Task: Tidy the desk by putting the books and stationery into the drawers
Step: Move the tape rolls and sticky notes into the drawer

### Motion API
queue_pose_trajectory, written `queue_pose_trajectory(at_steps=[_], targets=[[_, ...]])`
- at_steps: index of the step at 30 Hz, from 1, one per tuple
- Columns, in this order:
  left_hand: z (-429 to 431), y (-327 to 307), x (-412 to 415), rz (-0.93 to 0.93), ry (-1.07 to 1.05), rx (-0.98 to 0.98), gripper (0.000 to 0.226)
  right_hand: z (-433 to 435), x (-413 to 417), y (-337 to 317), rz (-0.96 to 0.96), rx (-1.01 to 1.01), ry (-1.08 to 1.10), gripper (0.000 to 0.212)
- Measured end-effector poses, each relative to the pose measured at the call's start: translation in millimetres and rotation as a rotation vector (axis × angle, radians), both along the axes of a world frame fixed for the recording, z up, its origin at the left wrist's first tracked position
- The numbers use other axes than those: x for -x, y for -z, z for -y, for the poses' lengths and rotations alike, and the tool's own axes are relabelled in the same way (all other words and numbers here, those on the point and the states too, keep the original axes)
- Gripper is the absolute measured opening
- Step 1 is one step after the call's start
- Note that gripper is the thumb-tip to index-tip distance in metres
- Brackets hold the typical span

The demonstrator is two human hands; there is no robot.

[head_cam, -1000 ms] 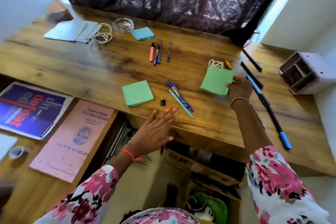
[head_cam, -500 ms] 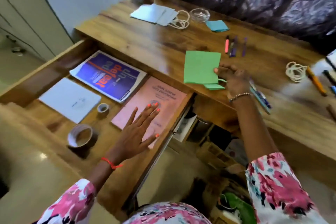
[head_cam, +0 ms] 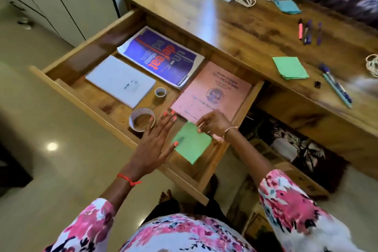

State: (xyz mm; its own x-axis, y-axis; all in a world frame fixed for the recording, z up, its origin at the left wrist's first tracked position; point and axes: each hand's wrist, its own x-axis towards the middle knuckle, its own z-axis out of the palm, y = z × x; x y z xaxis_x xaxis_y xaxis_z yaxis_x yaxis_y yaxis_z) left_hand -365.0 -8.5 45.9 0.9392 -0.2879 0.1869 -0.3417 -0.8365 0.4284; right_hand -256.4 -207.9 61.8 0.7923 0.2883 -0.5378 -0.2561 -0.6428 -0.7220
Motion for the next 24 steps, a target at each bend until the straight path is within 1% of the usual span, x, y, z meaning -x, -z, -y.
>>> queue_pose_trajectory(at_steps=[2, 4, 12, 17, 20, 24], targets=[[-3, 4, 3, -0.026, -0.005, -0.003, 0.06, -9, 4, 10, 0.026, 0.117, -0.072, 0.021], [-5, 7, 6, -0.032, -0.002, -0.023, 0.06, -13, 7, 18, 0.011, 0.197, -0.102, 0.023], [-5, 10, 7, -0.028, -0.001, -0.076, 0.058, -21, 13, 32, 0.044, 0.379, -0.178, 0.029], [-4, 11, 6, -0.052, -0.005, -0.052, 0.061, -19, 16, 38, 0.091, 0.45, -0.212, 0.032], [-4, 10, 4, -0.057, -0.016, -0.012, 0.063, -15, 12, 37, 0.096, 0.447, -0.214, 0.036], [5, 6, -5, -0.058, -0.03, 0.077, 0.066, -4, 4, 17, 0.135, 0.393, -0.179, 0.025]])
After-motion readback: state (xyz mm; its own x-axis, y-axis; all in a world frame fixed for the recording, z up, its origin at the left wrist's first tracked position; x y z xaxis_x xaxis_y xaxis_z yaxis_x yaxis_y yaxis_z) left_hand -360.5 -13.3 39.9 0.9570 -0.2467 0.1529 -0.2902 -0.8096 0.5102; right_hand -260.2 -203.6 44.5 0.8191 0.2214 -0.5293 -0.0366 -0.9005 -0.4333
